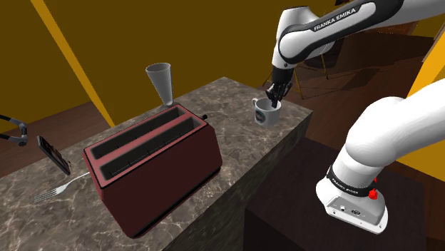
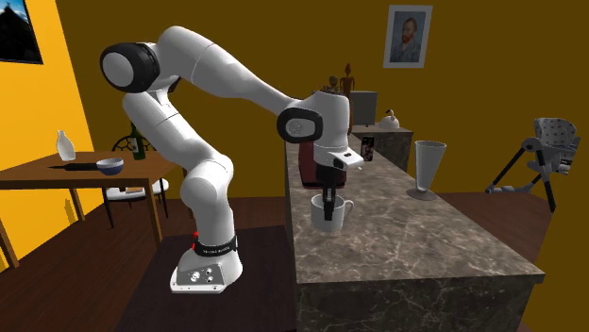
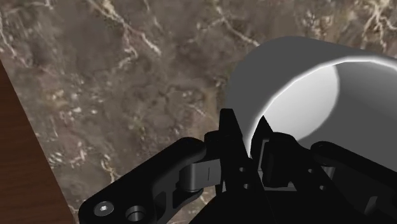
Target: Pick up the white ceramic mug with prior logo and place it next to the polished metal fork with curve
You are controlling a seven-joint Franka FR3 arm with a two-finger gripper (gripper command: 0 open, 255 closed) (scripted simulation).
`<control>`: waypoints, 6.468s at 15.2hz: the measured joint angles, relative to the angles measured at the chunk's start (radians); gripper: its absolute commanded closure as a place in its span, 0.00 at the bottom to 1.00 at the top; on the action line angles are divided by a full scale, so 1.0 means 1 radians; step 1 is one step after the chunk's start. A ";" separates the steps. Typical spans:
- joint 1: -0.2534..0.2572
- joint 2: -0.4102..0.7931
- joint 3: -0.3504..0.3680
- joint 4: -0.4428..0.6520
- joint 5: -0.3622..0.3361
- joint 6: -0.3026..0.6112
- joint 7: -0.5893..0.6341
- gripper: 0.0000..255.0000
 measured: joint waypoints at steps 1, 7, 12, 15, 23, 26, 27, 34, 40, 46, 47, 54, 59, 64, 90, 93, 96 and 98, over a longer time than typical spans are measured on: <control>-0.001 -0.008 0.001 0.008 0.000 -0.016 0.000 1.00; -0.001 -0.046 0.009 0.067 0.002 -0.113 0.004 1.00; 0.000 -0.057 0.014 0.127 0.006 -0.184 0.006 1.00; 0.002 -0.072 0.021 0.159 0.009 -0.231 0.010 1.00; 0.005 -0.077 0.027 0.262 0.014 -0.338 0.012 1.00; 0.012 -0.069 0.039 0.296 0.023 -0.364 0.025 1.00; 0.020 -0.065 0.056 0.297 0.033 -0.361 0.044 1.00; 0.088 0.069 0.171 0.352 0.106 -0.280 0.182 1.00; 0.132 0.222 0.261 0.467 0.141 -0.233 0.297 1.00; 0.173 0.387 0.348 0.606 0.145 -0.201 0.423 1.00; 0.179 0.417 0.361 0.632 0.142 -0.196 0.443 1.00; 0.226 0.640 0.430 0.866 0.090 -0.203 0.584 1.00; 0.280 0.816 0.463 1.065 0.033 -0.229 0.683 1.00; 0.359 1.036 0.475 1.341 -0.034 -0.294 0.767 1.00; 0.493 1.417 0.456 1.742 -0.115 -0.319 0.839 1.00; 0.493 1.417 0.456 1.742 -0.115 -0.318 0.839 0.00; 0.493 1.417 0.456 1.742 -0.115 -0.318 0.839 0.00; 0.493 1.417 0.456 1.742 -0.115 -0.318 0.839 0.00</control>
